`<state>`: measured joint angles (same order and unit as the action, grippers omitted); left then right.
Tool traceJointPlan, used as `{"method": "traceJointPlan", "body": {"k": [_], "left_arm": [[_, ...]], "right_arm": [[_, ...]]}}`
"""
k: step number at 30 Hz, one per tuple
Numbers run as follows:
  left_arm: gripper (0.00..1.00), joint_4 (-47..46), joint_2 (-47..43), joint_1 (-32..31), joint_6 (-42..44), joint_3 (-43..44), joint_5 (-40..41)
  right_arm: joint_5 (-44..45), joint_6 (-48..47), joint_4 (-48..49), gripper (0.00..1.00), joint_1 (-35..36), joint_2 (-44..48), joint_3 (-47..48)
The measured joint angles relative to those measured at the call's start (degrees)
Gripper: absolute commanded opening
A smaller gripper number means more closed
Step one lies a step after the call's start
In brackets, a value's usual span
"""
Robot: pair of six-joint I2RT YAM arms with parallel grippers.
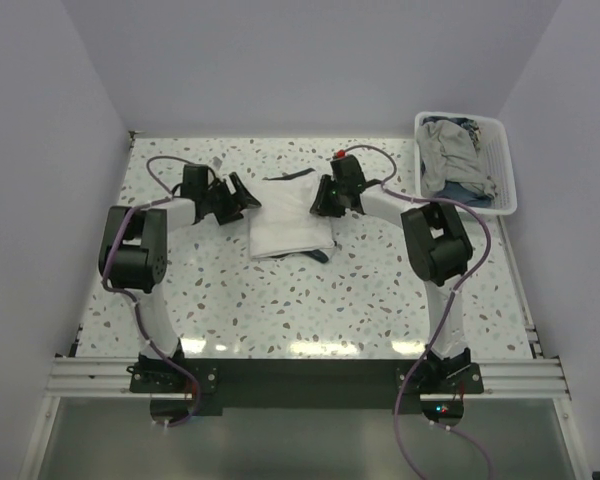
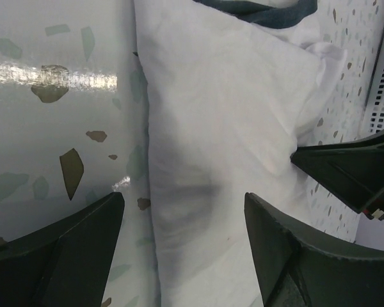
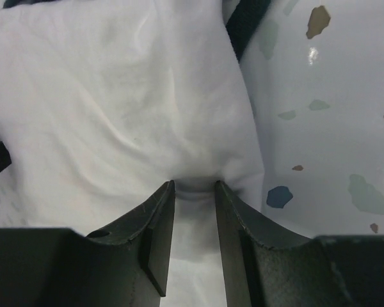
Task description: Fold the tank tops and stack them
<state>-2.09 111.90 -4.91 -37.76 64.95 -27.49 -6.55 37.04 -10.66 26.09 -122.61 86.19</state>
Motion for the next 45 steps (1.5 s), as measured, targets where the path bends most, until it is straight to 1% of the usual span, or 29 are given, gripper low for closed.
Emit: {"method": "traceJointPlan", "body": {"k": [2,5,8,9,11,12,13,14,15,17,18,21,24,29,32,36,41,45], "left_arm": [[0.79,-1.0,0.5,-0.1,0.1,0.0,-0.3],[0.71,-1.3,0.9,-0.8,0.6,0.2,0.3],[0.61,-1.0,1.6,-1.9,1.4,1.2,2.3],[0.56,-0.7,2.1,-2.5,1.6,1.9,3.4],[0.48,-0.2,3.3,-3.8,2.1,3.4,5.2],[0.42,0.2,4.0,-4.3,2.4,4.3,6.0],[0.32,0.5,4.5,-4.8,2.6,5.1,6.9],[0.25,0.9,5.1,-5.3,2.9,5.9,7.8],[0.11,1.3,5.6,-5.6,3.0,6.5,8.7],[0.04,2.7,6.4,-6.1,3.2,7.9,10.1],[0.0,3.9,6.6,-6.2,3.4,8.9,10.9],[0.0,9.2,8.4,-6.8,4.9,13.9,13.9],[0.0,15.1,11.5,-7.0,7.3,21.5,19.8],[0.0,25.7,18.5,-5.5,13.0,36.8,32.4],[0.0,29.7,23.7,-3.3,16.4,46.2,38.8],[0.0,31.8,29.2,0.7,20.6,55.1,45.9],[0.0,31.5,32.1,5.0,24.1,59.6,50.7],[0.0,29.8,34.4,7.1,27.1,63.3,53.9]], "right_arm": [[-0.4,0.0,0.1,0.34,-0.7,-0.4,0.0],[-0.4,0.0,0.0,0.34,-1.1,-0.4,0.0],[-0.4,0.0,0.1,0.34,-1.1,-0.4,0.0],[-0.4,0.0,0.1,0.34,-1.1,-0.4,0.0],[-0.5,0.0,0.0,0.36,-1.2,-0.4,0.0],[-0.5,0.1,0.1,0.38,-1.2,-0.4,0.0],[-0.6,0.0,0.0,0.43,-1.2,-0.4,0.0],[-0.7,0.1,-0.1,0.46,-1.2,-0.4,0.2],[-1.0,0.0,-0.2,0.52,-1.2,-0.3,0.4],[-1.5,0.0,-0.3,0.56,-1.2,-0.2,0.6],[-1.7,0.0,-0.8,0.59,-1.2,0.0,0.8],[-2.1,0.0,-2.7,0.65,-1.2,1.9,1.1],[-2.3,0.0,-4.2,0.66,-1.0,6.0,0.8],[-2.9,-0.2,-4.0,0.68,-0.9,19.1,-3.4],[-2.9,-1.2,-4.0,0.69,-0.8,26.2,-5.8],[-2.1,-2.6,-3.7,0.69,-0.6,31.2,-7.4],[-2.1,-2.9,-3.1,0.69,-0.6,31.5,-9.7],[-2.1,-3.1,-3.0,0.69,-0.6,31.2,-10.8]]}}
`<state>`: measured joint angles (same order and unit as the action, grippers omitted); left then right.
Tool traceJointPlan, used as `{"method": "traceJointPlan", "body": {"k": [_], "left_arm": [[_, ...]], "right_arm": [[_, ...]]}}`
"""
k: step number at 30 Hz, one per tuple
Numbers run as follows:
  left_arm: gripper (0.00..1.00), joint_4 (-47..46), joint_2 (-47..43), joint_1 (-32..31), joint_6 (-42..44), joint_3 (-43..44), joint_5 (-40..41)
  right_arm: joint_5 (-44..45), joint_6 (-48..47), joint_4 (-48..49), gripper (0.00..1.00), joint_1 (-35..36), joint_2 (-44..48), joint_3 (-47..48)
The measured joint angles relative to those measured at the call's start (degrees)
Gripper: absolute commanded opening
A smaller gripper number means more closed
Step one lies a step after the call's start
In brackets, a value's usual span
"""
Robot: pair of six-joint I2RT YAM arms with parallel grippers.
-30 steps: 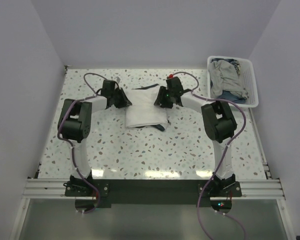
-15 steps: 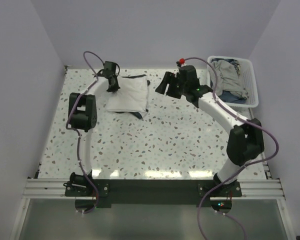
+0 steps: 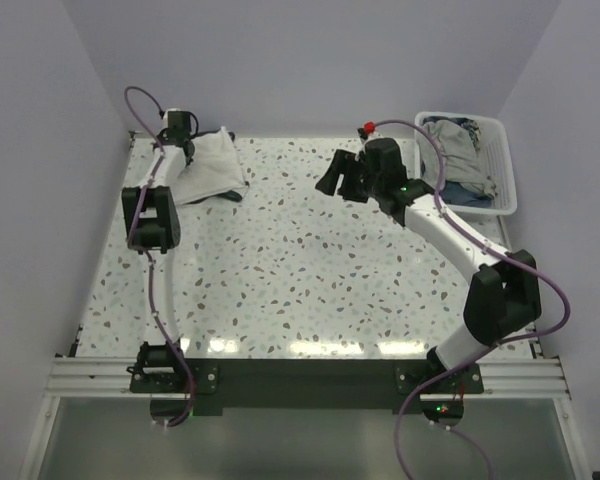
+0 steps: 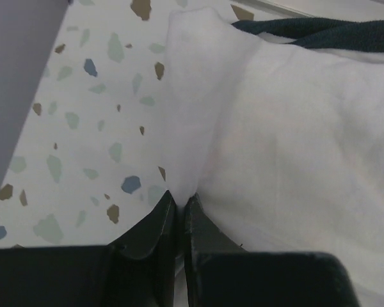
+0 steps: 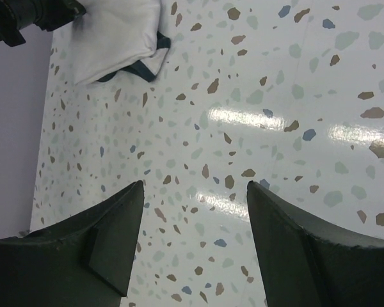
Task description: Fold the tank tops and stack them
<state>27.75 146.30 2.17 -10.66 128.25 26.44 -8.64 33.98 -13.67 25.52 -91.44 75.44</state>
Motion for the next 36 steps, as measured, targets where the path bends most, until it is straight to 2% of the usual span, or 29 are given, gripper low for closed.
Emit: {"method": "traceJointPlan", "body": {"k": [9,14,23,36], "left_arm": [[0.0,-10.8,0.7,0.6,9.8,-0.9,5.6],[0.0,-19.3,0.9,1.3,17.0,-5.0,7.0],[0.0,-31.6,1.5,1.9,26.8,-5.4,7.5],[0.0,-39.0,4.0,4.4,32.7,-6.7,7.8]], "right_arm": [[0.1,-0.6,1.4,0.68,0.1,-0.1,-1.6],[0.1,-1.0,2.1,0.68,0.1,-0.2,-1.6],[0.1,-1.2,2.8,0.68,0.1,-2.7,-1.6],[0.1,-1.4,3.0,0.67,0.2,-4.1,-1.5]]}}
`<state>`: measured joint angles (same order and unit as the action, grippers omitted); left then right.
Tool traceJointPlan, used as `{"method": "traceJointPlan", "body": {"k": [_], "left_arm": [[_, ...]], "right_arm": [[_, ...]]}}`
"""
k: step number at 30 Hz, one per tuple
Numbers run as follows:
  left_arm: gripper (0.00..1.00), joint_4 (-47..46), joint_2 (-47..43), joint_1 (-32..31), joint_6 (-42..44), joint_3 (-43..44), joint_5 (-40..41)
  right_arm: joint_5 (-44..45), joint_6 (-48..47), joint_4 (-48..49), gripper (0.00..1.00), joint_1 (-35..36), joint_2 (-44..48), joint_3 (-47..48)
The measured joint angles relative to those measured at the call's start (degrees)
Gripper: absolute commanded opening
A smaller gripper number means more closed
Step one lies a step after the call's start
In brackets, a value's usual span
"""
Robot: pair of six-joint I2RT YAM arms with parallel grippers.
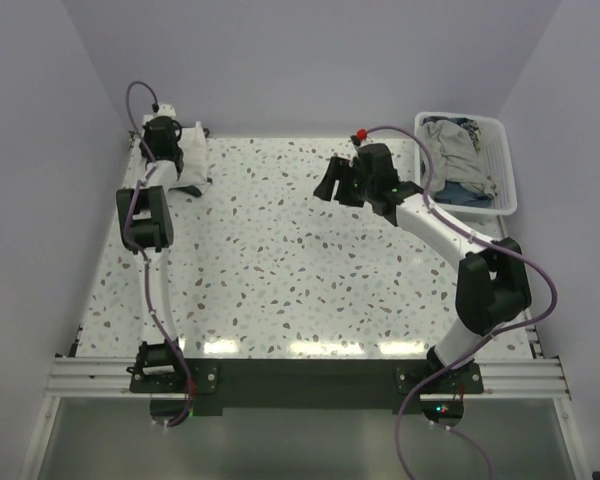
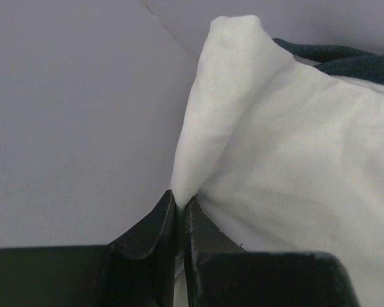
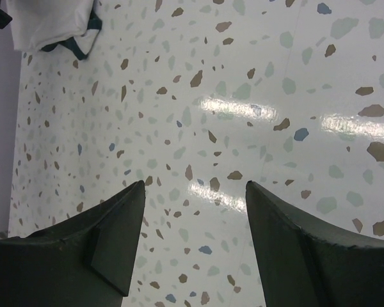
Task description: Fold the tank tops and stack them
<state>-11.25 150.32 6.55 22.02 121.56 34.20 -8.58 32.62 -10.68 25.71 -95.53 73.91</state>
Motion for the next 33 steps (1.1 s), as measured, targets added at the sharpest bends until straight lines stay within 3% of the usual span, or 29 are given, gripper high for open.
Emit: {"method": "traceJointPlan", "body": {"k": [2,6,8,12,14,25,33], "left_arm": [[0.0,-0.4,0.0,0.8,-0.1,-0.1,0.0],[0.11,-1.4,0.0,1.7,-0.5,-0.2,0.0],[0.25,-1.6,0.0,1.9,-0.6,-0.2,0.1],[0.44,-2.3,0.0,1.9,-1.8,-0.3,0.9],[0.63,-2.8,0.0,1.9,-2.5,-0.3,1.2],[0.69,-4.0,-3.8,0.3,-9.2,-6.8,2.9],[0.73,-0.3,-22.3,-7.5,-24.0,-18.8,0.2]], "right_arm": [[0.0,-0.1,0.0,0.67,0.0,-0.3,0.0],[0.0,-0.1,0.0,0.67,0.1,-0.7,0.0],[0.0,-0.1,0.0,0.67,0.1,-0.8,0.0],[0.0,-0.1,0.0,0.67,0.1,-0.9,0.0],[0.0,-0.1,0.0,0.67,0.1,-0.9,0.0],[0.0,-0.2,0.1,0.68,0.2,-2.0,0.1],[1.3,-0.9,-2.3,0.69,0.1,-2.3,2.6]]}}
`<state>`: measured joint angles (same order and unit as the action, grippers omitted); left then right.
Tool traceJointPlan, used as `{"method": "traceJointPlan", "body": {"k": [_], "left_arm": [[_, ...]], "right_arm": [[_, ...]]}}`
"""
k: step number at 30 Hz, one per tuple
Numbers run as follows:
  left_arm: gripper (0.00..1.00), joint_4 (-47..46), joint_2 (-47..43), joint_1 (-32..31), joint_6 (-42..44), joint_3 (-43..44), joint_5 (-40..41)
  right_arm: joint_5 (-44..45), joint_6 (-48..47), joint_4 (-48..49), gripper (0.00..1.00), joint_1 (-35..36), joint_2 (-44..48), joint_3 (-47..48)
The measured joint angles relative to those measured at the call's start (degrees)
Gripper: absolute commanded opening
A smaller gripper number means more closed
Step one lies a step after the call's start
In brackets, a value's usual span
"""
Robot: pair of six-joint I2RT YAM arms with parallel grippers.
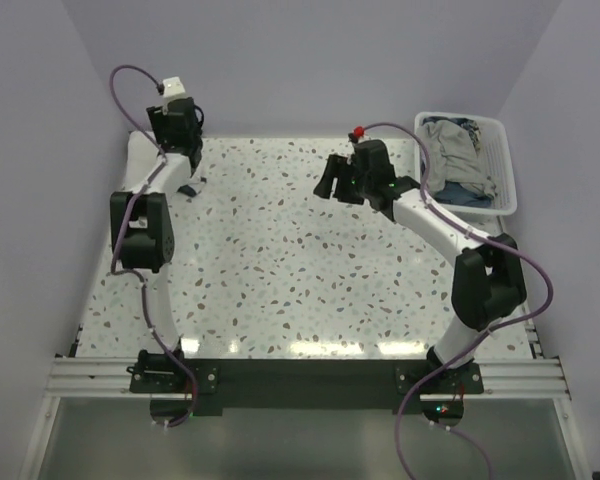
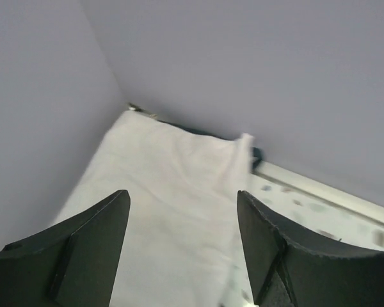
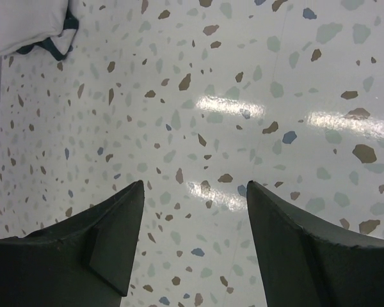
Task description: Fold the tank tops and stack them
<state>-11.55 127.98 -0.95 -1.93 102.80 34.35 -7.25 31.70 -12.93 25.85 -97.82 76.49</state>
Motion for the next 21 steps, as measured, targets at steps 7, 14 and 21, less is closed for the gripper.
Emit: {"method": "traceJointPlan", "body": {"k": [7,14,21], "left_arm": [[0.83,2.7,-21.8,-14.9,-17.7,-14.5,-13.0],[0.84,6.2,-33.1,-34.6,-26.0,-31.1,-26.3],[0.85,15.0,-45.3,-38.8,-30.1,-44.1,-36.7]], "right_arm": [[5.5,-2.9,-9.5,0.7,-5.0,0.0,9.3],[14.9,-4.2,-17.6,0.71,-22.5,-1.7,20.0],[18.8,-4.3,-19.2,0.65,-28.7,-17.1,33.1]]}}
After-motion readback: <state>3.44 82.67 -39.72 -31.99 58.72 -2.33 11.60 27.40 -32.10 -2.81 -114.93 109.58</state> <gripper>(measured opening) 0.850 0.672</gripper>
